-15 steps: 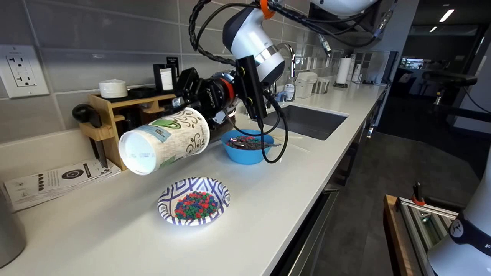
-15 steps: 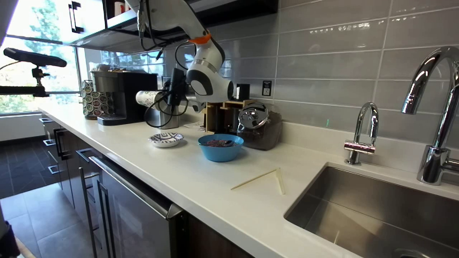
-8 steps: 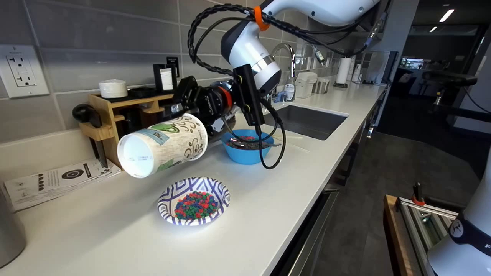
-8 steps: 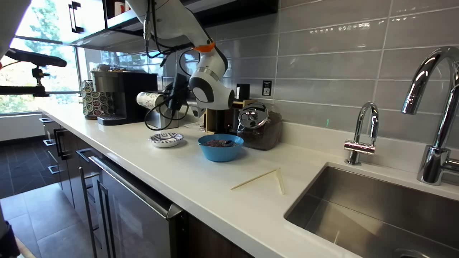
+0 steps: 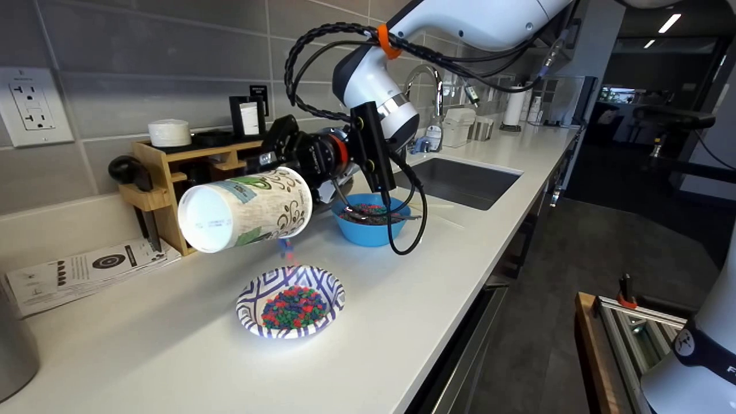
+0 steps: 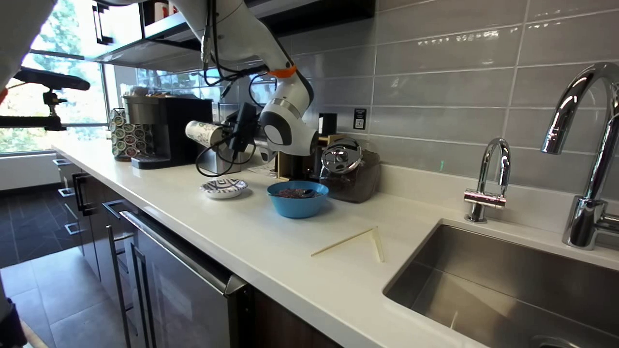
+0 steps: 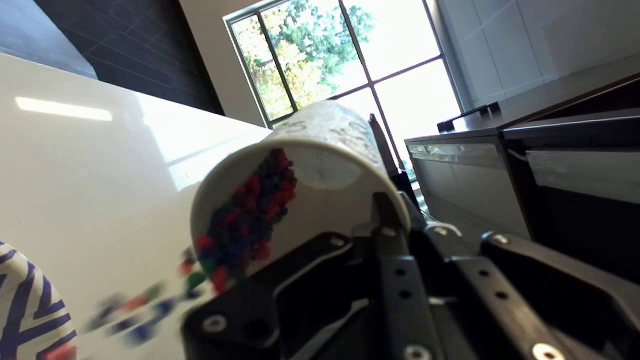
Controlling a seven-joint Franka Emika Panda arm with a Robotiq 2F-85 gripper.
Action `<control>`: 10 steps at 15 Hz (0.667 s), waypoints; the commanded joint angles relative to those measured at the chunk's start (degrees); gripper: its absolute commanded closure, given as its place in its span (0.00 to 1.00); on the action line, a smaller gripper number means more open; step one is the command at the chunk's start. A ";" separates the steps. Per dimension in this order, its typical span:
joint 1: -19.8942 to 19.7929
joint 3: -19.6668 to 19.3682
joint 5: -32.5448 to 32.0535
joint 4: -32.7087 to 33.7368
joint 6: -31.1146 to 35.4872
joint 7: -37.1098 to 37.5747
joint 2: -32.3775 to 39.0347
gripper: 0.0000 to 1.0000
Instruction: Pour the contents in the cup into the bowl
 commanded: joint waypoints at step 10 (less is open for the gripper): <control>0.60 -0.50 1.29 1.29 -1.45 0.41 1.57 0.99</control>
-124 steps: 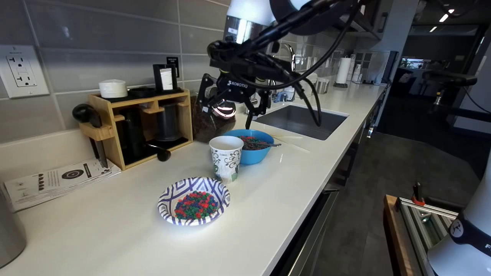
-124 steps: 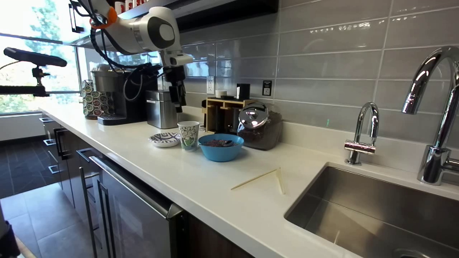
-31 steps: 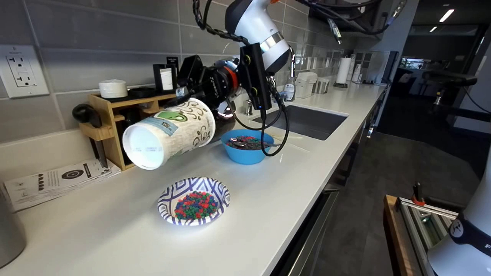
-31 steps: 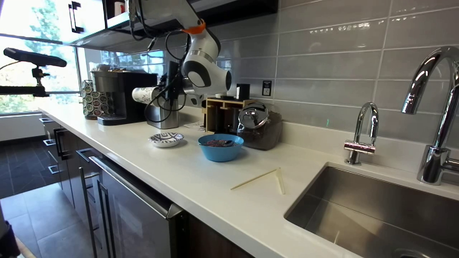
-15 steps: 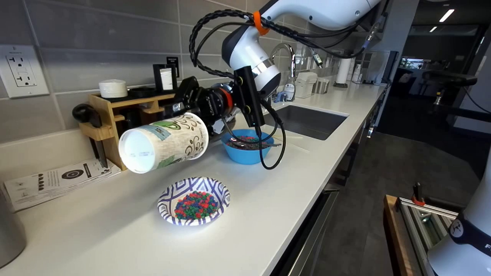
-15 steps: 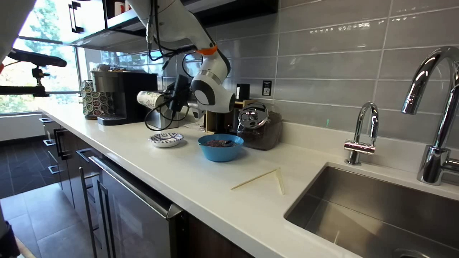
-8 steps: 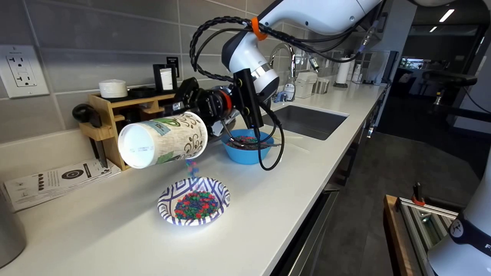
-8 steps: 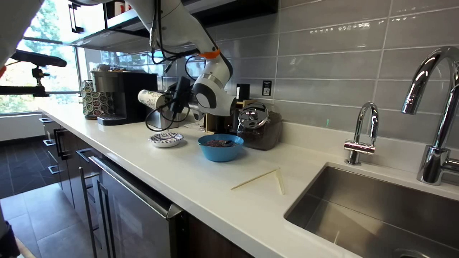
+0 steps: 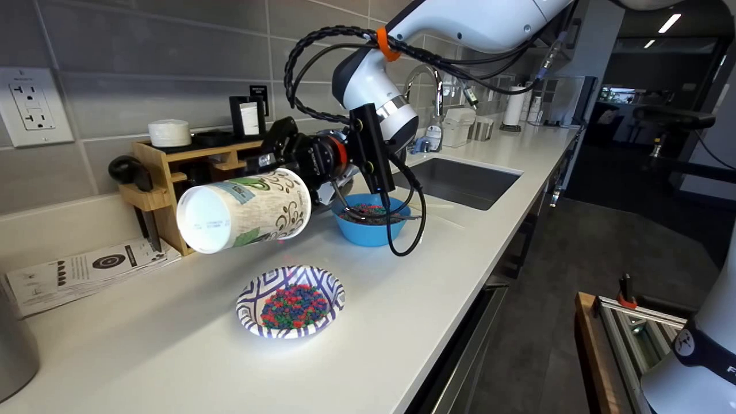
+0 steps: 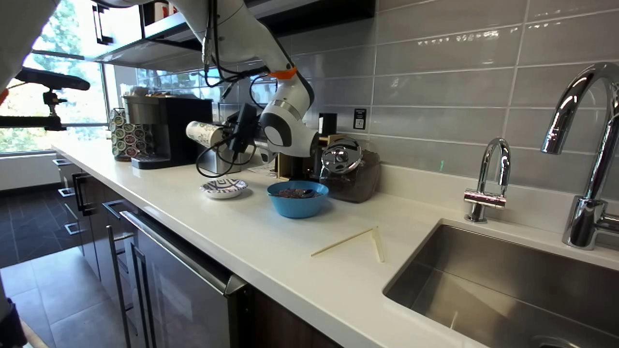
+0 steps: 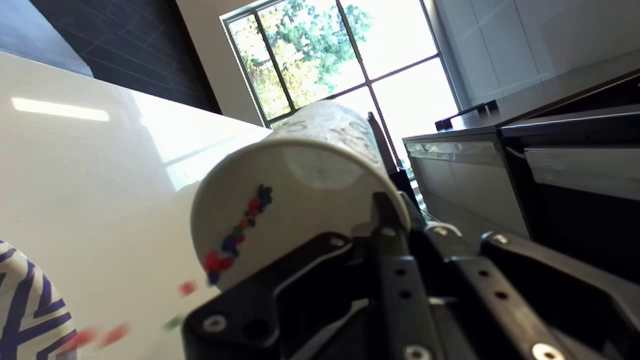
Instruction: Pour the contents in the cup into the bowl
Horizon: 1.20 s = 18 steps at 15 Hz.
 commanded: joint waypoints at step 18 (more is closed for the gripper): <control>0.19 0.14 9.74 1.08 -10.11 1.60 3.29 0.99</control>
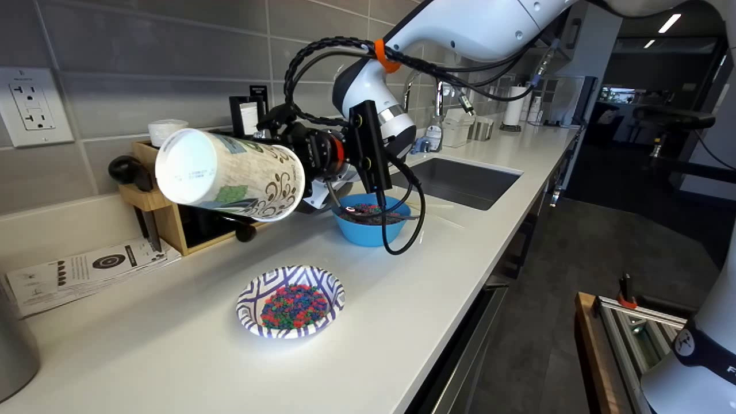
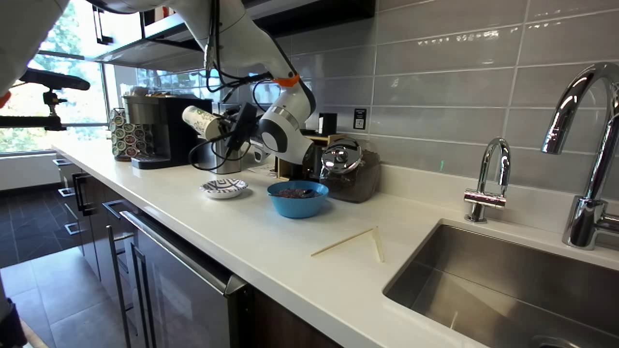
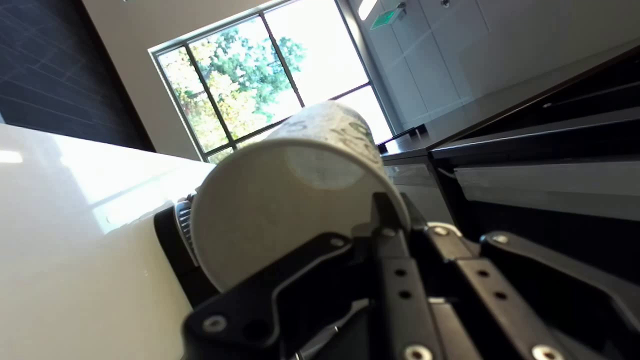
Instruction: Pour the contents in the cup into the bowl
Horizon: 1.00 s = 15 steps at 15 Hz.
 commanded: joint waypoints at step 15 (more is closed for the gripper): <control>5.47 -2.94 -16.99 -2.09 15.35 0.16 -12.06 0.99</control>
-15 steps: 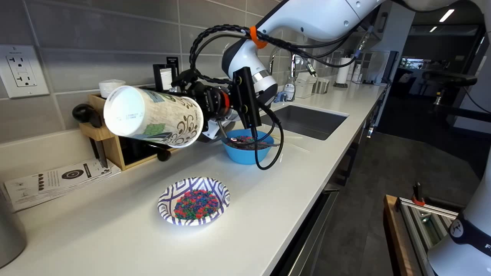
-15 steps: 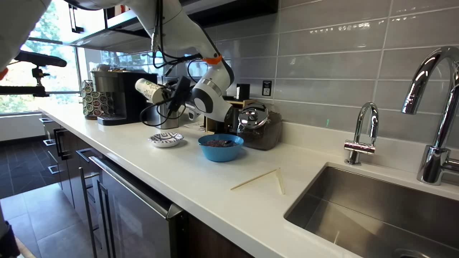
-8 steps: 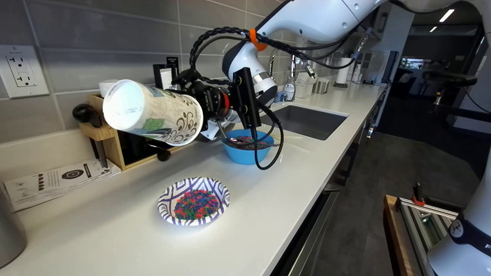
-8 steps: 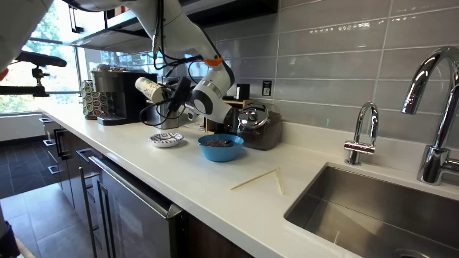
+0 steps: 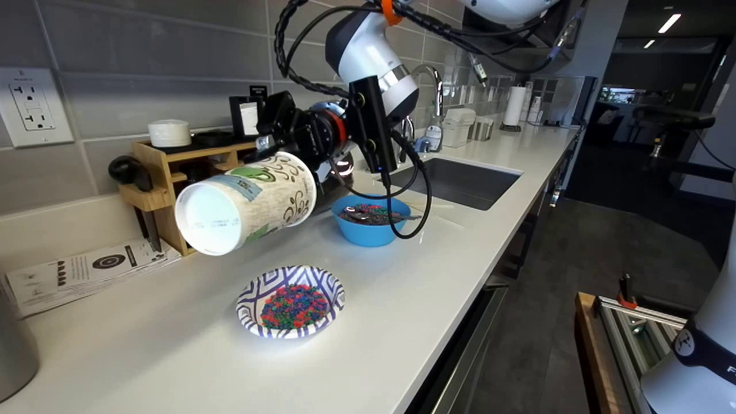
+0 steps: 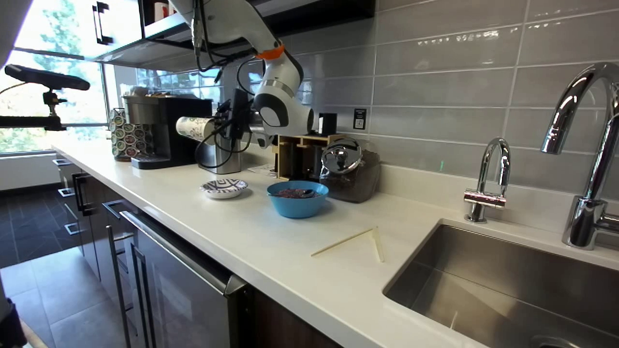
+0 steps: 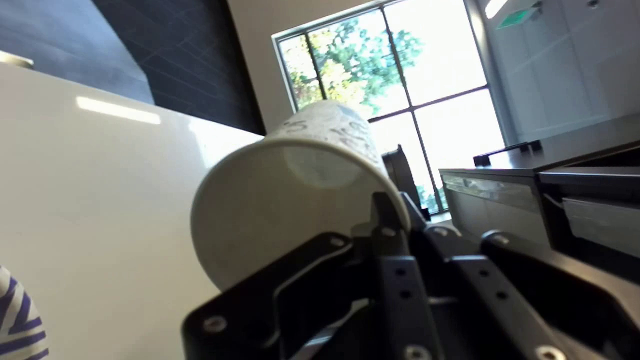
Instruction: Pour the contents in the cup into the bowl
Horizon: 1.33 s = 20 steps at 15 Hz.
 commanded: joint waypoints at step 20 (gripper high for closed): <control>5.57 4.65 -53.62 -9.45 53.42 14.92 -19.30 0.99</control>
